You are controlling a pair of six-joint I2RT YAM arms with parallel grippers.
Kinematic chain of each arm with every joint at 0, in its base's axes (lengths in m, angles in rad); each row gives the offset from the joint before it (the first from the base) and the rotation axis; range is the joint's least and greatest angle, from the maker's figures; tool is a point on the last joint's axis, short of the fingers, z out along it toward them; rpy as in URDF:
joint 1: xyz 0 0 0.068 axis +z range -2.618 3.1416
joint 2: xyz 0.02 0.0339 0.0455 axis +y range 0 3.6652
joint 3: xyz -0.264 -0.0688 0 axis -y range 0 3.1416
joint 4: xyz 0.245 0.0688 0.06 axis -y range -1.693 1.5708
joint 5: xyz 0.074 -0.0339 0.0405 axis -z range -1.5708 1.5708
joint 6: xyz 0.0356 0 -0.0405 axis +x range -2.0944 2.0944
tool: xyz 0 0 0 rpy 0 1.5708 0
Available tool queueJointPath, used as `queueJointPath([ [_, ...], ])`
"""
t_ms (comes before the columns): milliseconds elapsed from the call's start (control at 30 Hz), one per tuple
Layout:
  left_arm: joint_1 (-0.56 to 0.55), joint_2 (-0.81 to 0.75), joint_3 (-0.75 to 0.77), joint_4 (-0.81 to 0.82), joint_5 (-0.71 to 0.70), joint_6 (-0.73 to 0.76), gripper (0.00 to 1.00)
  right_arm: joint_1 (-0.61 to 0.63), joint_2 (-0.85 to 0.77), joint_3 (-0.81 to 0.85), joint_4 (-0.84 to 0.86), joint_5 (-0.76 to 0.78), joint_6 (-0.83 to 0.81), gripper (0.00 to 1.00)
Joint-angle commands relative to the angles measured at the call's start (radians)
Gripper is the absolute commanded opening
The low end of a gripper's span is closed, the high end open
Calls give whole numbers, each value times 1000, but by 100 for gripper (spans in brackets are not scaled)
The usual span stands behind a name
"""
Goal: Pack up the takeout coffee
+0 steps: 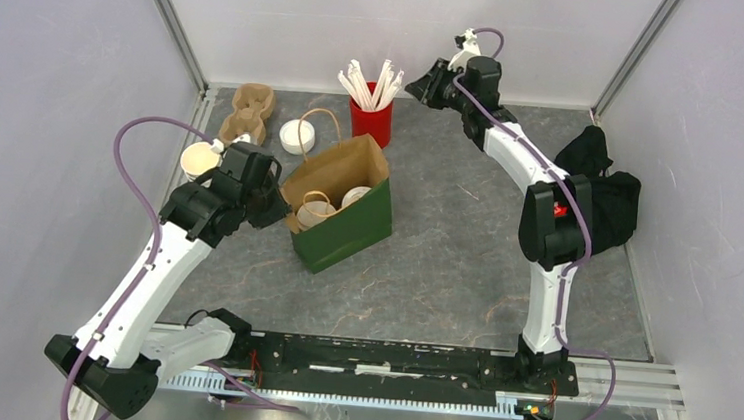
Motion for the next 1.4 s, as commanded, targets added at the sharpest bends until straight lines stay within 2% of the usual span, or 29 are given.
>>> queueJointPath([
  [0,3,24,9,-28,-19,-2,2,-22,21,48,154,-4,49,27],
  [400,3,84,43,-22,-2,32,2,-21,183,192,192,-23,70,29],
  [633,5,97,49,-19,1,40,2,-18,193,180,210,-38,81,32],
  [833,5,96,48,-18,1,36,2,-11,213,189,226,-53,94,31],
  [1200,5,88,37,-16,9,19,2,12,251,212,234,-58,108,24],
  [1300,5,83,34,-15,8,15,2,11,253,211,238,-62,112,19],
  [1367,5,82,32,-14,9,11,2,12,248,211,239,-63,113,12],
])
